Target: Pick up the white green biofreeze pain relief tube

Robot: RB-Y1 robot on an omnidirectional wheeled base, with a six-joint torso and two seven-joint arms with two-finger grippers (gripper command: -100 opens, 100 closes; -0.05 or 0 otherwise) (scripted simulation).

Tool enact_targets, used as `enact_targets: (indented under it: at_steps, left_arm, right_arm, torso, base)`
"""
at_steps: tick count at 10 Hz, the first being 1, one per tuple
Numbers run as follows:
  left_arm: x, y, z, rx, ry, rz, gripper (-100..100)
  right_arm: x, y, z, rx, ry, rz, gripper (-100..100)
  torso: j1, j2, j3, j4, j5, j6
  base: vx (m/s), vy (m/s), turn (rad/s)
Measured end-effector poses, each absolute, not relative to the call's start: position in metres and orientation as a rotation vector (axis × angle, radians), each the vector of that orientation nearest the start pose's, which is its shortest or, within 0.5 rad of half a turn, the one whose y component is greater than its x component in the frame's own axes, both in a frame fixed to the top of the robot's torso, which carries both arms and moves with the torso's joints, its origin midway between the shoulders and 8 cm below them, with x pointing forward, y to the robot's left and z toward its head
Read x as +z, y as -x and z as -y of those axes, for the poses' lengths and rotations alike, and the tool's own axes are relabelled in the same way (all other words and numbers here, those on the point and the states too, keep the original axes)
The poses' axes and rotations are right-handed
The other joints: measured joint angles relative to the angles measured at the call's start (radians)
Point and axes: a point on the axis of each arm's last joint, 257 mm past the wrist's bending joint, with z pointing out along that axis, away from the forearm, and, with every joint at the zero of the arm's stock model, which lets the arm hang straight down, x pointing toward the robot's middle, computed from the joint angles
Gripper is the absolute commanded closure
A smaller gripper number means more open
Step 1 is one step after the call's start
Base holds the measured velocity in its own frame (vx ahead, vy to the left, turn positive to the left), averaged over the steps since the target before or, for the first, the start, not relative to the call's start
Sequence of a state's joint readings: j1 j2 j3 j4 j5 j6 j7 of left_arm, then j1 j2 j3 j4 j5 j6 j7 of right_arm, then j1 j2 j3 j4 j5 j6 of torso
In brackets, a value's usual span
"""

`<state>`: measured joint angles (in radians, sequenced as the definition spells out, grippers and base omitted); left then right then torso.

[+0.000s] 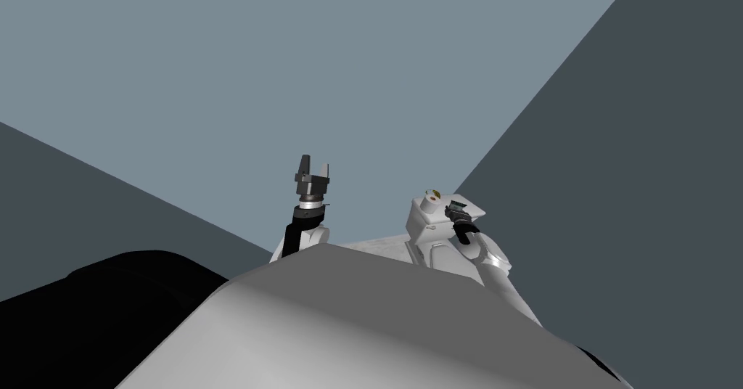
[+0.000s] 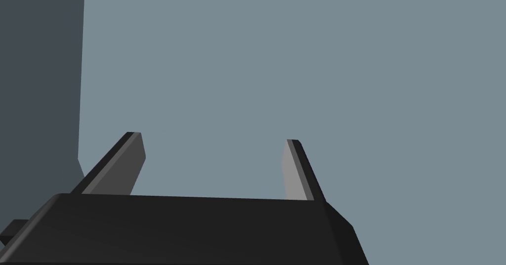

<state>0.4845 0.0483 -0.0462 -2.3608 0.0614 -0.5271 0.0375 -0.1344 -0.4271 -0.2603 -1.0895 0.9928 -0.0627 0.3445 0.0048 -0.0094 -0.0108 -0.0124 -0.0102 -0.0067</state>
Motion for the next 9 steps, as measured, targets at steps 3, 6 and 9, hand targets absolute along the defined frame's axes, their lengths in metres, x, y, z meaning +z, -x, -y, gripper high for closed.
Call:
enact_targets:
  at_steps: [3,6,9]
  left_arm:
    - [0.068,-0.324,-0.260,-1.460,0.583,-0.523,0]
    - [0.068,-0.324,-0.260,-1.460,0.583,-0.523,0]
    - [0.068,-0.324,-0.260,-1.460,0.583,-0.523,0]
  right_arm:
    - [-0.306,-0.523,0.529,-0.306,-0.136,-1.801,100]
    - [-0.311,-0.518,0.544,-0.292,-0.133,-1.815,100]
    - [-0.314,-0.508,0.561,-0.282,-0.136,-1.817,100]
  torso:
    - [-0.001,-0.001,-0.003,-0.005,-0.005,0.000]
    - [0.000,-0.003,-0.006,-0.008,-0.009,-0.002]
    - [-0.002,-0.004,-0.007,-0.009,-0.010,-0.001]
  base:
    - [0.024,0.064,-0.012]
    - [0.019,0.076,-0.010]
    - [0.027,0.064,-0.011]
